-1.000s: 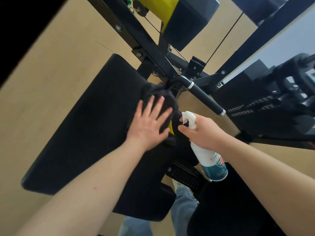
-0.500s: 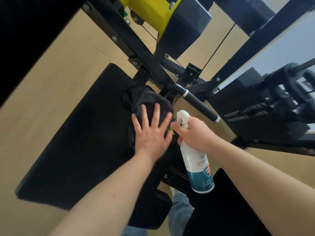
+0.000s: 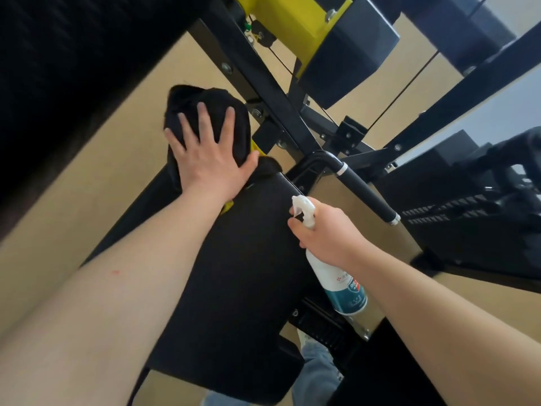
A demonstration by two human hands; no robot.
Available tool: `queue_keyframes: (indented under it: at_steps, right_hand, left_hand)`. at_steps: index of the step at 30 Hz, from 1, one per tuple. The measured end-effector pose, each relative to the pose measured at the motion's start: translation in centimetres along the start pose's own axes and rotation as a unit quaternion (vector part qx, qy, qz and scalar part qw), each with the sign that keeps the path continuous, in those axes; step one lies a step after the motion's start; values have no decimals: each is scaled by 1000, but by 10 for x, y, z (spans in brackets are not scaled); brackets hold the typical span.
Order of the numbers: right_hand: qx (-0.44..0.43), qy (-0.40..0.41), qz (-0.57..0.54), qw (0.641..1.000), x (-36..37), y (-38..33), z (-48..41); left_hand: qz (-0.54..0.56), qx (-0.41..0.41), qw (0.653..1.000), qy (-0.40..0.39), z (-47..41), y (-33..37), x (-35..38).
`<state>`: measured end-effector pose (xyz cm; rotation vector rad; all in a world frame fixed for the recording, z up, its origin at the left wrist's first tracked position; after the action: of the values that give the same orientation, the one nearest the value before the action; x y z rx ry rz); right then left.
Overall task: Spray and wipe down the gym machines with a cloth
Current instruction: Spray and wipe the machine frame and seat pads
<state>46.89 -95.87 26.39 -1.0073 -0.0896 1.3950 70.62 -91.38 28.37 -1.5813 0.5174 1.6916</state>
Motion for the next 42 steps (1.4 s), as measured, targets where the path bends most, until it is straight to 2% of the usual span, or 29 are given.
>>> queue_keyframes:
  at_steps: [2,4,11,14,19,24,31,34,36,39,42]
  right_hand:
    - [1,-1,-10,1000,2,-4,0]
    - [6,-3,-10,1000,3,-5,2]
    - [-3,6,0,1000,-2,-12,17]
    - [-2,13,7,1000,-5,-10,20]
    - [-1,7,6,1000,-4,-7,21]
    - [-2,-16,5,1000,2,-18,18]
    - [-8,-35,-2,999,13,-22,18]
    - [-10,-37,2,999,18,-21,18]
    - [-13,-35,3,999,21,-20,19]
    - [-11,-38,4,999,21,-20,20]
    - [-3,-55,-1,998,24,-26,20]
  left_hand:
    - [2,-20,1000,9,6,4,3]
    - [-4,-6,1000,15,25,18,8]
    - [47,155,986,-45,148,103,48]
    - [82,171,980,-57,161,117,57]
    - [35,114,990,-77,104,81,45]
    - [0,14,999,-43,21,35,4]
    - [110,-153,982,-13,-9,-38,-8]
    - [70,-133,987,59,19,-26,-7]
    - [58,-122,988,73,47,-14,0]
    - [42,-72,996,20,83,14,21]
    - [0,-14,1000,-5,74,22,25]
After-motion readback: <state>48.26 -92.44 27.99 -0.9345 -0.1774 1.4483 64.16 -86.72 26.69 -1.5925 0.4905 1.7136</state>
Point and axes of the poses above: each hand's wrist, its own z-axis away from the middle knuckle, its own x-axis out of the palm, y = z × x, the point moved 9 cm from there along -z, towards the middle knuckle, and after that the axes turned 3 degrees about -z, right-handed, at the moved point
